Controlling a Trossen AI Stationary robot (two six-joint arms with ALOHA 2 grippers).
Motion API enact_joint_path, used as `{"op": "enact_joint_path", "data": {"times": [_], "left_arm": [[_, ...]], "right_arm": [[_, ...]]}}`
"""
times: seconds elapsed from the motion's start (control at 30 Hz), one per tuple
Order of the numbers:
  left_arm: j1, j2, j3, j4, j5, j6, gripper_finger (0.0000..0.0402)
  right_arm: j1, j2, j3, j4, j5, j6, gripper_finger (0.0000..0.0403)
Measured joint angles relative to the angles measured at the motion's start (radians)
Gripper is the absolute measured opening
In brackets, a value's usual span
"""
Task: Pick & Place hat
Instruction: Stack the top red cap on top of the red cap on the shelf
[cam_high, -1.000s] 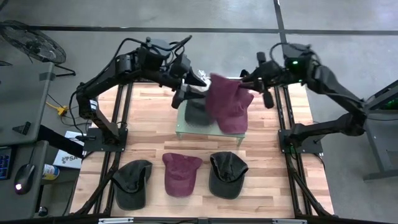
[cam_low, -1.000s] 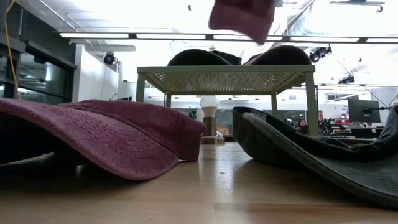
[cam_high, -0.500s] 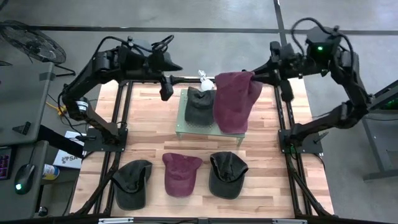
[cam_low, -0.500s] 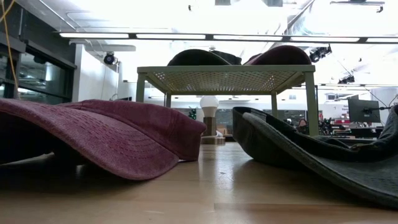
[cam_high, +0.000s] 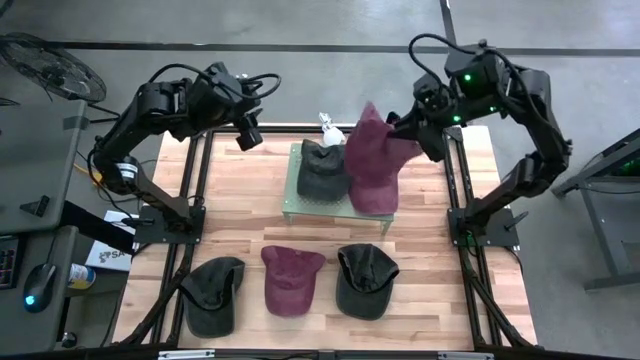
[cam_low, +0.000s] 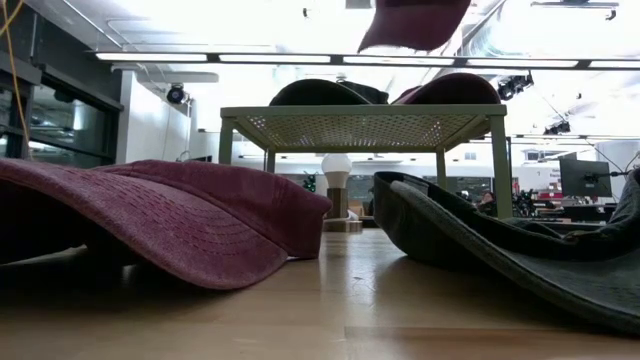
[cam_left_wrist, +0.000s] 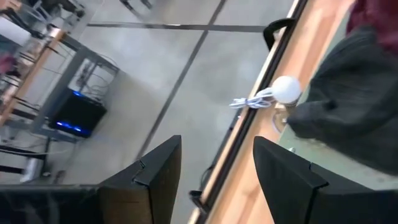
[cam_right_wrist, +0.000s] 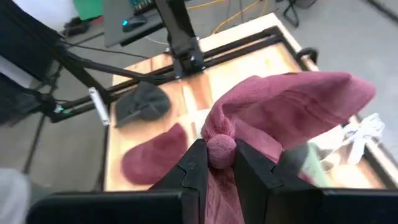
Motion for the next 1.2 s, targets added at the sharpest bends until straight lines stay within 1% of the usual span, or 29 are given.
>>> {"op": "enact_joint_path", "data": {"times": [0.17,0.23,0.37,0.63,0.83,0.97,1.2], "left_arm": [[0.042,-0.008,0.000,-0.005,0.014,0.023,0.0193],[0.063,-0.008,0.000,-0.005,0.024,0.026,0.0193],[0.102,-0.007,0.000,-0.007,0.069,0.026,0.0193],[0.155,-0.007,0.000,-0.007,0.146,0.025,0.0193],[0.155,-0.007,0.000,-0.008,0.152,0.024,0.0193],[0.154,-0.007,0.000,-0.008,0.154,0.022,0.0193],[0.153,-0.007,0.000,-0.007,0.193,0.016,0.0193]], "right_arm": [[0.044,-0.003,0.010,-0.047,-0.009,0.068,0.0048],[0.056,-0.003,0.007,-0.059,-0.038,0.075,0.0048],[0.058,0.008,0.005,-0.145,-0.069,0.061,0.0048],[0.058,0.029,-0.034,-0.155,-0.091,0.017,0.0048],[0.061,0.035,-0.034,-0.155,-0.105,0.013,0.0048],[0.061,0.035,-0.034,-0.155,-0.132,-0.017,0.0048],[0.061,0.035,-0.034,-0.155,-0.162,-0.135,0.0048]]}}
